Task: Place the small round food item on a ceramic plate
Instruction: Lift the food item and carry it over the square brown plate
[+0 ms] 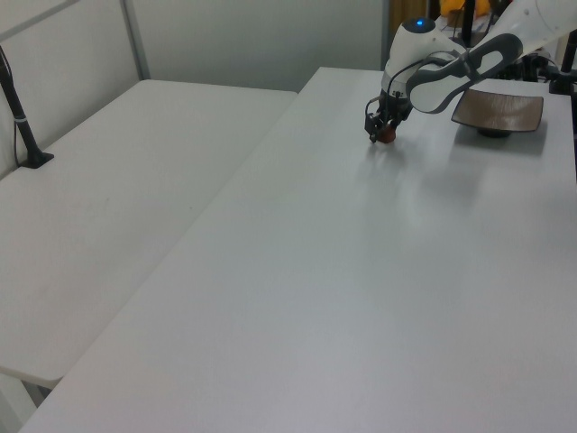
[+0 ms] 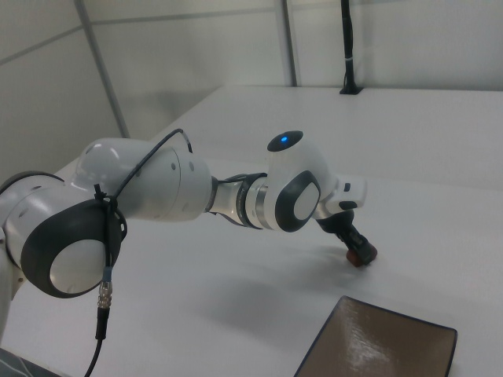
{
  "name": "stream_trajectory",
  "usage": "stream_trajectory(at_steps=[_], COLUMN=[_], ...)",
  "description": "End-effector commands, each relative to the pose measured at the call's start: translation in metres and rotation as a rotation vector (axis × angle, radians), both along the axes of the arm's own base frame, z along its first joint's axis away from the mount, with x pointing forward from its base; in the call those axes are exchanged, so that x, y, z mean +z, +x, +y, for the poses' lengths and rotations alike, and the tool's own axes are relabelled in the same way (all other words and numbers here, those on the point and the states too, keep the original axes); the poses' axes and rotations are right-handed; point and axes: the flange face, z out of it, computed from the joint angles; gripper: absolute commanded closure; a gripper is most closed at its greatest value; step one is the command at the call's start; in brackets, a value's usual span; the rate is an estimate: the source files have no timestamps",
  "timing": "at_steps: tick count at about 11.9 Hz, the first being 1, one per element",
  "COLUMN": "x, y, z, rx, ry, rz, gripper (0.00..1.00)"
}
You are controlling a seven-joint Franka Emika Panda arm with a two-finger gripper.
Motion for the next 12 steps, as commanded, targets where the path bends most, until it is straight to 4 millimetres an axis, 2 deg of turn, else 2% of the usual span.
stream_trajectory(at_steps=[1, 4, 6, 9, 10, 12], x=[0.012, 0.032, 0.067, 0.119, 0.137, 0.151], y=[0.003, -0.002, -0.016, -0.054, -0.072, -0.102], z=[0.000, 0.001, -0.003, -0.004, -0.008, -0.013], rx=[-0.002, 0.006, 0.030, 0.148, 0.204, 0.265], ry=[-0.017, -0.027, -0.035, -0.017, 0.002, 0.013], rz=[-0.012, 0.010, 0.096, 0.225, 0.261, 0.309], gripper=[0.80, 0.77, 0.77, 0.77, 0.76, 0.75])
